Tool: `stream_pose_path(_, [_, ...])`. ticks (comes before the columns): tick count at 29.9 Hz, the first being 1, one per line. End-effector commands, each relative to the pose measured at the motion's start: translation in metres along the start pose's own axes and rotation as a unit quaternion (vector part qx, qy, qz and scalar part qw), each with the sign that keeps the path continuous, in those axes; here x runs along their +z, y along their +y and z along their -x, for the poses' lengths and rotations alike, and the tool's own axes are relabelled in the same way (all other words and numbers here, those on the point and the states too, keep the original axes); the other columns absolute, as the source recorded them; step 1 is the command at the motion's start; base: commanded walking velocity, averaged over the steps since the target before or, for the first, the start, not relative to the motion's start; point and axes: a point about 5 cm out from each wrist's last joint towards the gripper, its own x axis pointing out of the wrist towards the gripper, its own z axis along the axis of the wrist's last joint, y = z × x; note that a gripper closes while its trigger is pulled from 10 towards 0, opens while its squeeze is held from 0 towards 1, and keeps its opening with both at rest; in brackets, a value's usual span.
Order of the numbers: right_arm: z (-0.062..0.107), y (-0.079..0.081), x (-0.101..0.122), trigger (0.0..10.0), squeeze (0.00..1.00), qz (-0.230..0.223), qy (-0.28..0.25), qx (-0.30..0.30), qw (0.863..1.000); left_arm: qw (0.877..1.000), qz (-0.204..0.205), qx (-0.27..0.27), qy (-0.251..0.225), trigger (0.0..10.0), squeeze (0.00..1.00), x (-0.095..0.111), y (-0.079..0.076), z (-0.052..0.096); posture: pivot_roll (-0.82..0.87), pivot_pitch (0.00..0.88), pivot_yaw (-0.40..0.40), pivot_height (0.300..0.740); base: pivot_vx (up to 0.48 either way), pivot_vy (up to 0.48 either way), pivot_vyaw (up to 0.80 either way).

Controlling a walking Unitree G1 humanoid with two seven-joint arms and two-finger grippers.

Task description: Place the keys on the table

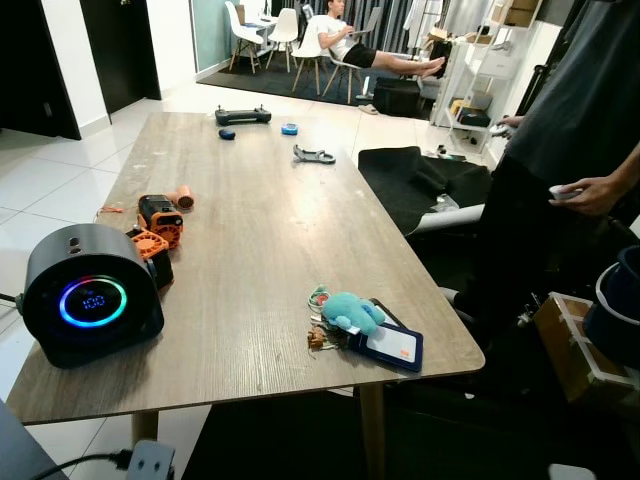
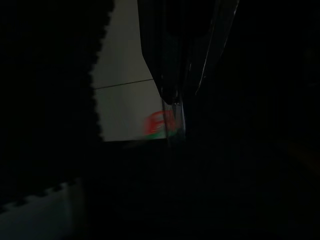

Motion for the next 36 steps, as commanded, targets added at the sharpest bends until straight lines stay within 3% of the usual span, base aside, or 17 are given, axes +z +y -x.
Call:
stream_pose_path(1, [-0.001,-0.013,0.007,10.0,0.00,-0.023,-0.022,-0.033,0.999,1.000,-0.012,0.008,-0.007,10.0,0.00,0.000,0.007,0.004,0.09,0.057,-0.075,0.740,0.000,0.000,0.00])
stream_pose_path(4, [-0.004,-0.029,0.028,10.0,0.00,-0.067,-0.076,-0.063,0.993,1.000,-0.016,0.008,-0.009,10.0,0.00,-0.003,0.010,0.009,0.10,0.059,-0.075,0.740,0.000,0.000,0.00])
stream_pose_path(7, [-0.004,-0.035,0.033,10.0,0.00,-0.081,-0.089,-0.070,0.990,1.000,-0.018,0.004,-0.009,10.0,0.00,-0.003,0.010,0.009,0.10,0.059,-0.075,0.740,0.000,0.000,0.00])
stream_pose_path(10, [-0.004,-0.049,0.048,10.0,0.00,-0.109,-0.125,-0.095,0.981,1.000,-0.021,-0.002,-0.014,10.0,0.00,-0.001,0.007,0.008,0.10,0.059,-0.072,0.740,0.000,0.000,0.00])
stream_pose_path(12, [-0.004,-0.065,0.068,10.0,0.00,-0.142,-0.171,-0.126,0.967,0.999,-0.023,-0.009,-0.021,10.0,0.00,0.002,0.003,0.005,0.09,0.058,-0.069,0.740,0.000,0.000,0.00])
stream_pose_path(15, [-0.004,-0.065,0.068,10.0,0.00,-0.142,-0.171,-0.126,0.967,0.999,-0.023,-0.009,-0.021,10.0,0.00,0.002,0.003,0.005,0.09,0.058,-0.069,0.740,0.000,0.000,0.00])
stream_pose_path(18, [-0.002,-0.082,0.102,10.0,0.00,-0.189,-0.235,-0.147,0.942,0.999,-0.024,-0.017,-0.028,10.0,0.00,0.006,-0.002,0.001,0.09,0.055,-0.066,0.740,0.000,0.000,0.00])
stream_pose_path(21, [-0.002,-0.086,0.115,10.0,0.00,-0.201,-0.256,-0.149,0.934,0.999,-0.024,-0.019,-0.031,10.0,0.00,0.007,-0.003,0.000,0.09,0.055,-0.065,0.740,0.000,0.000,0.00])
stream_pose_path(22, [-0.001,-0.089,0.130,10.0,0.00,-0.219,-0.280,-0.147,0.923,0.999,-0.024,-0.021,-0.033,10.0,0.00,0.008,-0.004,-0.001,0.09,0.053,-0.065,0.740,0.000,0.000,0.00])
stream_pose_path(25, [0.000,-0.090,0.142,10.0,0.00,-0.230,-0.297,-0.142,0.916,0.999,-0.023,-0.023,-0.034,10.0,0.00,0.009,-0.005,-0.001,0.09,0.053,-0.065,0.740,0.000,0.000,0.00])
stream_pose_path(26, [0.001,-0.088,0.163,10.0,0.00,-0.242,-0.323,-0.124,0.906,0.999,-0.023,-0.026,-0.036,10.0,0.00,0.010,-0.007,-0.003,0.09,0.050,-0.065,0.740,0.000,0.000,0.00])
stream_pose_path(27, [0.001,-0.088,0.163,10.0,0.00,-0.242,-0.323,-0.124,0.906,0.999,-0.023,-0.026,-0.036,10.0,0.00,0.010,-0.007,-0.003,0.09,0.050,-0.065,0.740,0.000,0.000,0.00])
stream_pose_path(28, [0.003,-0.084,0.186,10.0,0.00,-0.254,-0.353,-0.102,0.895,0.999,-0.022,-0.028,-0.037,10.0,0.00,0.011,-0.009,-0.004,0.09,0.048,-0.068,0.740,0.000,0.000,0.00])
stream_pose_path(29, [0.003,-0.084,0.186,10.0,0.00,-0.254,-0.353,-0.102,0.895,0.999,-0.022,-0.028,-0.037,10.0,0.00,0.011,-0.009,-0.004,0.09,0.048,-0.068,0.740,0.000,0.000,0.00])
stream_pose_path(32, [0.012,-0.068,0.235,10.0,0.00,-0.267,-0.408,-0.039,0.872,0.999,-0.019,-0.032,-0.041,10.0,0.00,0.014,-0.013,-0.007,0.10,0.042,-0.074,0.740,0.000,0.000,0.00])
stream_pose_path(35, [0.013,-0.064,0.244,10.0,0.00,-0.265,-0.415,-0.025,0.870,0.998,-0.018,-0.032,-0.041,10.0,0.00,0.014,-0.013,-0.007,0.10,0.042,-0.074,0.740,0.000,0.000,0.00])
stream_pose_path(36, [0.015,-0.055,0.256,10.0,0.00,-0.263,-0.422,0.001,0.868,0.998,-0.018,-0.033,-0.042,10.0,0.00,0.014,-0.014,-0.007,0.10,0.040,-0.074,0.740,0.000,0.000,0.00])
